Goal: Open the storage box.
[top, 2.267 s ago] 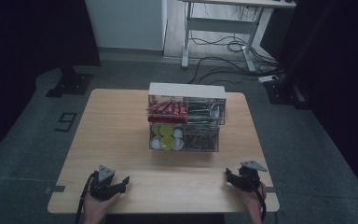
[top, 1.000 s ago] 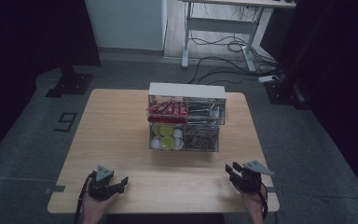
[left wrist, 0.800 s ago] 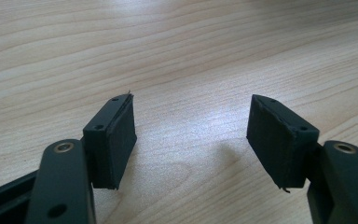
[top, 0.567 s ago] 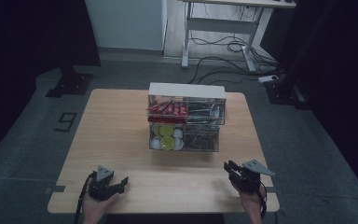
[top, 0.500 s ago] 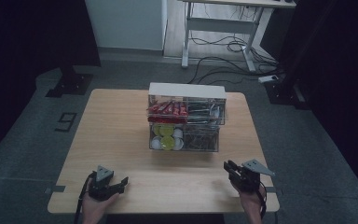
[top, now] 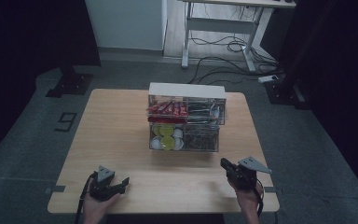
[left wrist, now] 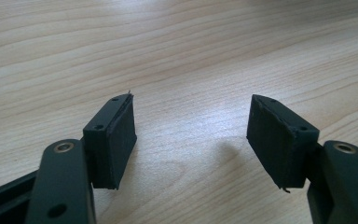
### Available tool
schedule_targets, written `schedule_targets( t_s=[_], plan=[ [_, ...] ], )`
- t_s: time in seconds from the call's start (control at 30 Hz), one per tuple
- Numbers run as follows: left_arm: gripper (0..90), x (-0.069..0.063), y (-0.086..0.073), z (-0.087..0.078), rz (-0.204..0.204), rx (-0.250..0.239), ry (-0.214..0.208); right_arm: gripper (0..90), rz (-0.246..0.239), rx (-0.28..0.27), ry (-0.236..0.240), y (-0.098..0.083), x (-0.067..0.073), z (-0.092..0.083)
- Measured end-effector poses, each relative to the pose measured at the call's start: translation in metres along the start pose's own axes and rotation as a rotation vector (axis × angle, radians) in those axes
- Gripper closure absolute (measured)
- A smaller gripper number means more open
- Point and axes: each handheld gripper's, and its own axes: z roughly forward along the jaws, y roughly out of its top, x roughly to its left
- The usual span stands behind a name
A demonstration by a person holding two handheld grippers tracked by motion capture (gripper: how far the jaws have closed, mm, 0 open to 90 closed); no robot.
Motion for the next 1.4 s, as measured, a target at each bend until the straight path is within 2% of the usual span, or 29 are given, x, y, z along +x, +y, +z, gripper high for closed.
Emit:
schedule_targets(
  t_s=[0.57, 1.1, 1.4],
  plan=[
    [32.6, 0.002, 0.000, -0.003, -0.011, -0.007, 0.001, 89.2, -0.032, -0.038, 0.062, 0.022, 0.026, 0.017],
    [32.6, 0.002, -0.001, -0.002, -0.009, -0.005, -0.001, 89.2, -0.038, -0.027, 0.107, 0.028, 0.042, 0.043],
    [32.6, 0.002, -0.001, -0.002, -0.007, 0.000, -0.003, 89.2, -0.038, -0.004, 0.129, 0.025, 0.049, 0.058]
  ],
)
